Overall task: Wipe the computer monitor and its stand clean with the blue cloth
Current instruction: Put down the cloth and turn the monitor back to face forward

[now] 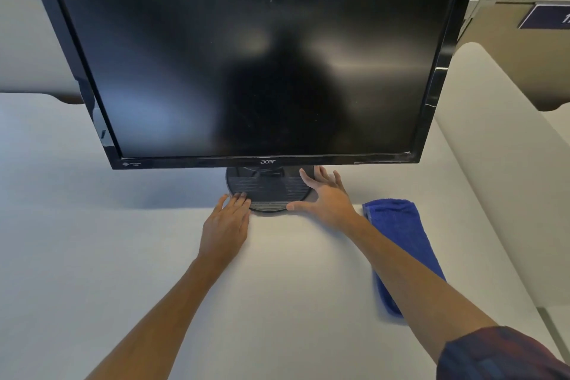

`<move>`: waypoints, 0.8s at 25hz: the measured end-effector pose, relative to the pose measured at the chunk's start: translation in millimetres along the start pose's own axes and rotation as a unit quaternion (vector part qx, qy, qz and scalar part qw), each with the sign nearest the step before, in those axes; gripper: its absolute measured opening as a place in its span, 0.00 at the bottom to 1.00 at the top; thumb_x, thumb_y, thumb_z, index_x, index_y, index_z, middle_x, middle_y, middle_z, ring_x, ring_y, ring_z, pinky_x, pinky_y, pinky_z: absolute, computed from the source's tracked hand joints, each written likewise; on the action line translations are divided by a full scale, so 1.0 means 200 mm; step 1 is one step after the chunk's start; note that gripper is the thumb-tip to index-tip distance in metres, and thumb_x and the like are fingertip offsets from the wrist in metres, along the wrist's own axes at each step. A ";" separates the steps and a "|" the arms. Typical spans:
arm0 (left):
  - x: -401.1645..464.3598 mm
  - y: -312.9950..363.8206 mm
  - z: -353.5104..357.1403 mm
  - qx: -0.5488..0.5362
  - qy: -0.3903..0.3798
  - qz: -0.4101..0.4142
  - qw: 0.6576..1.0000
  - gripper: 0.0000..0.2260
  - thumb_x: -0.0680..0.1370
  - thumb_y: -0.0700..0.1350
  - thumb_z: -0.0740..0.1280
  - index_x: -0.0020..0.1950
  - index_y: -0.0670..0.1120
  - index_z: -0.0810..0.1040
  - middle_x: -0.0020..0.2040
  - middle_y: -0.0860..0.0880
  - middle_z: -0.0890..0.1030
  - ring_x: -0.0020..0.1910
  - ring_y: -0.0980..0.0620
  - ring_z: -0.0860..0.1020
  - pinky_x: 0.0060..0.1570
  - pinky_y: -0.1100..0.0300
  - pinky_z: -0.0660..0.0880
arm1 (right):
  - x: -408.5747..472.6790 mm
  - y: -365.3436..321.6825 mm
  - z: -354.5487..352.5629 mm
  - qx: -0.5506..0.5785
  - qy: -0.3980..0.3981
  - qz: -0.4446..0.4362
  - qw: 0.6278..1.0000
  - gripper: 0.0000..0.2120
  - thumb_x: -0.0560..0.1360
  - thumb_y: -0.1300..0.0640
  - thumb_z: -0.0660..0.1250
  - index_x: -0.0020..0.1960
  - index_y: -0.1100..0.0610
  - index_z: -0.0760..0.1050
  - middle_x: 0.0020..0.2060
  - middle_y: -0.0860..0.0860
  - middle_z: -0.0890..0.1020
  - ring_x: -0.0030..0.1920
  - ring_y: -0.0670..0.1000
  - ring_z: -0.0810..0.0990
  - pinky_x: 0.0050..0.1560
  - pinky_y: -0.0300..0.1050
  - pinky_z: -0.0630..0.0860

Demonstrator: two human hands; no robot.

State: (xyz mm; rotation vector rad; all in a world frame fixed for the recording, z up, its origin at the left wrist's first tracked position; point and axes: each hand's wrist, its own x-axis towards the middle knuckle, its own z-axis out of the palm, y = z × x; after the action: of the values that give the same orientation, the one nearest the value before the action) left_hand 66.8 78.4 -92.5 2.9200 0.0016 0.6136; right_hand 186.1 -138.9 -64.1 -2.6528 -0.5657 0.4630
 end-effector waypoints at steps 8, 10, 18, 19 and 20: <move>0.00 0.01 -0.03 0.001 -0.008 -0.032 0.999 0.13 0.69 0.35 0.76 0.53 0.39 0.83 0.53 0.42 0.84 0.52 0.38 0.82 0.49 0.42 0.77 | 0.03 0.01 0.01 -0.063 0.000 -0.024 0.998 0.45 0.68 0.24 0.56 0.78 0.41 0.48 0.79 0.50 0.45 0.77 0.49 0.37 0.73 0.51 0.31; 0.01 0.02 -0.03 -0.006 -0.017 -0.039 0.999 0.13 0.71 0.35 0.74 0.55 0.39 0.83 0.55 0.41 0.83 0.55 0.38 0.81 0.54 0.41 0.74 | 0.02 0.01 -0.01 -0.071 -0.006 -0.020 0.997 0.46 0.68 0.23 0.56 0.78 0.42 0.48 0.79 0.51 0.46 0.78 0.49 0.37 0.74 0.53 0.31; -0.22 -0.01 -0.10 -0.119 -0.152 -0.109 0.975 0.28 0.80 0.57 0.53 0.77 0.47 0.58 0.78 0.49 0.58 0.77 0.49 0.55 0.75 0.53 0.51 | -0.21 -0.03 -0.02 -0.095 0.071 -0.016 0.993 0.34 0.76 0.32 0.54 0.77 0.49 0.58 0.76 0.50 0.60 0.76 0.53 0.57 0.75 0.58 0.43; -0.27 -0.02 -0.11 -0.123 -0.152 -0.117 0.974 0.29 0.79 0.59 0.51 0.77 0.47 0.58 0.78 0.49 0.57 0.77 0.50 0.54 0.74 0.54 0.50 | -0.28 0.01 -0.02 -0.097 0.094 -0.024 0.991 0.32 0.77 0.34 0.55 0.75 0.50 0.61 0.75 0.50 0.63 0.75 0.51 0.60 0.75 0.57 0.45; -0.31 -0.04 -0.13 -0.120 -0.150 -0.119 0.974 0.31 0.78 0.62 0.49 0.77 0.47 0.58 0.78 0.49 0.57 0.77 0.50 0.54 0.74 0.55 0.49 | -0.36 0.05 -0.02 -0.101 0.122 -0.029 0.987 0.30 0.78 0.36 0.56 0.74 0.50 0.63 0.74 0.49 0.65 0.73 0.50 0.62 0.76 0.56 0.48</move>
State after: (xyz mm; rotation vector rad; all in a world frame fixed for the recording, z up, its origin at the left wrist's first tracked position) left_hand -1.0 87.4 -95.2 2.6890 0.2224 0.1212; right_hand 128.7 -181.1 -47.8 -2.8181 -0.6387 0.0622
